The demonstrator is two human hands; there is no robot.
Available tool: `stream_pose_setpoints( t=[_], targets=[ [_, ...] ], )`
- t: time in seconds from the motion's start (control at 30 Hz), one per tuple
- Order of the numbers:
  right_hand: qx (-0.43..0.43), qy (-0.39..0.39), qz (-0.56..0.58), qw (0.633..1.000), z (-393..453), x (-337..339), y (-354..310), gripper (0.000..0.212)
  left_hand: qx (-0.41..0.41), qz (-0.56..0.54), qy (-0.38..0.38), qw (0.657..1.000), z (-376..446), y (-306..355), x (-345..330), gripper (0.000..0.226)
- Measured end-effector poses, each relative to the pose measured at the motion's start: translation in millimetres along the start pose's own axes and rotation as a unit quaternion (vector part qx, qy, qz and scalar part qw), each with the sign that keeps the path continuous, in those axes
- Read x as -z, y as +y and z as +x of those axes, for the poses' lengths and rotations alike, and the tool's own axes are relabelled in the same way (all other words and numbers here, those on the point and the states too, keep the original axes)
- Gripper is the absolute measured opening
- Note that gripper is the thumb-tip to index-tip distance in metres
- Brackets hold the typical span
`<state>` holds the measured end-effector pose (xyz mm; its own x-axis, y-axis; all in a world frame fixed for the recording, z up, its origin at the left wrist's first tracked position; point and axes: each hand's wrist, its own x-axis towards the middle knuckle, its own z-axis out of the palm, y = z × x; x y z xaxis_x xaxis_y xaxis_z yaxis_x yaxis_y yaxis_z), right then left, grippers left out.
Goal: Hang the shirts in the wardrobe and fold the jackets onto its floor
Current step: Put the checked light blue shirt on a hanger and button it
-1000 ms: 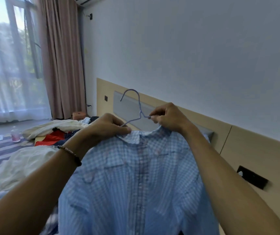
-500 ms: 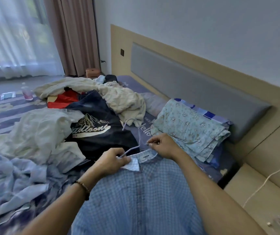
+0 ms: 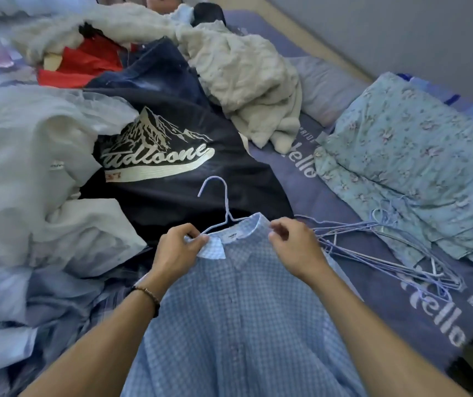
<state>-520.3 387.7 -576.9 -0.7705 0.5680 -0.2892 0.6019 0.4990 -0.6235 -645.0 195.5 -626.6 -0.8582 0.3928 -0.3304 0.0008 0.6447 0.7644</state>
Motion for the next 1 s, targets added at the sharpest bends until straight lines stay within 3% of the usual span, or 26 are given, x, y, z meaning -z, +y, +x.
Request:
stream_pose_setpoints(
  t=[0.13, 0.23, 0.27, 0.33, 0.43, 0.5, 0.57, 0.77, 0.9, 1.0],
  targets=[
    [-0.034, -0.084, 0.019, 0.996, -19, -51, 44, 0.014, 0.036, 0.027, 0.053, 0.998, 15, -40, -26, 0.017],
    [-0.044, -0.113, 0.042, 0.992, -30, -82, 70, 0.014, -0.113, 0.073, 0.242, 0.961, -16, -47, -53, 0.02],
    [-0.045, -0.114, 0.049, 0.991, -32, -91, 76, 0.014, -0.165, 0.07, 0.251, 0.951, -34, -47, -64, 0.016],
    [-0.043, -0.105, 0.063, 0.991, -31, -109, 86, 0.016, -0.196, 0.103, 0.173, 0.96, -62, -56, -89, 0.016],
    [-0.042, -0.103, 0.099, 0.989, -27, -130, 96, 0.025, -0.028, 0.165, 0.053, 0.984, -71, -74, -122, 0.034],
    [-0.039, -0.094, 0.11, 0.989, -25, -139, 104, 0.026, 0.048, 0.199, 0.055, 0.977, -62, -76, -134, 0.057],
    [-0.041, -0.09, 0.107, 0.989, -24, -145, 112, 0.025, 0.073, 0.187, 0.063, 0.978, -55, -78, -145, 0.066],
    [-0.034, -0.083, 0.081, 0.993, -30, -151, 122, 0.018, 0.061, 0.104, 0.104, 0.987, -63, -87, -151, 0.041],
    [0.007, -0.059, 0.093, 0.994, -30, -158, 115, 0.014, 0.08, 0.051, 0.108, 0.99, -65, -96, -132, 0.011],
    [0.035, -0.056, 0.082, 0.994, -31, -173, 106, 0.011, 0.163, -0.09, 0.077, 0.98, -64, -105, -119, 0.023]
  ],
)
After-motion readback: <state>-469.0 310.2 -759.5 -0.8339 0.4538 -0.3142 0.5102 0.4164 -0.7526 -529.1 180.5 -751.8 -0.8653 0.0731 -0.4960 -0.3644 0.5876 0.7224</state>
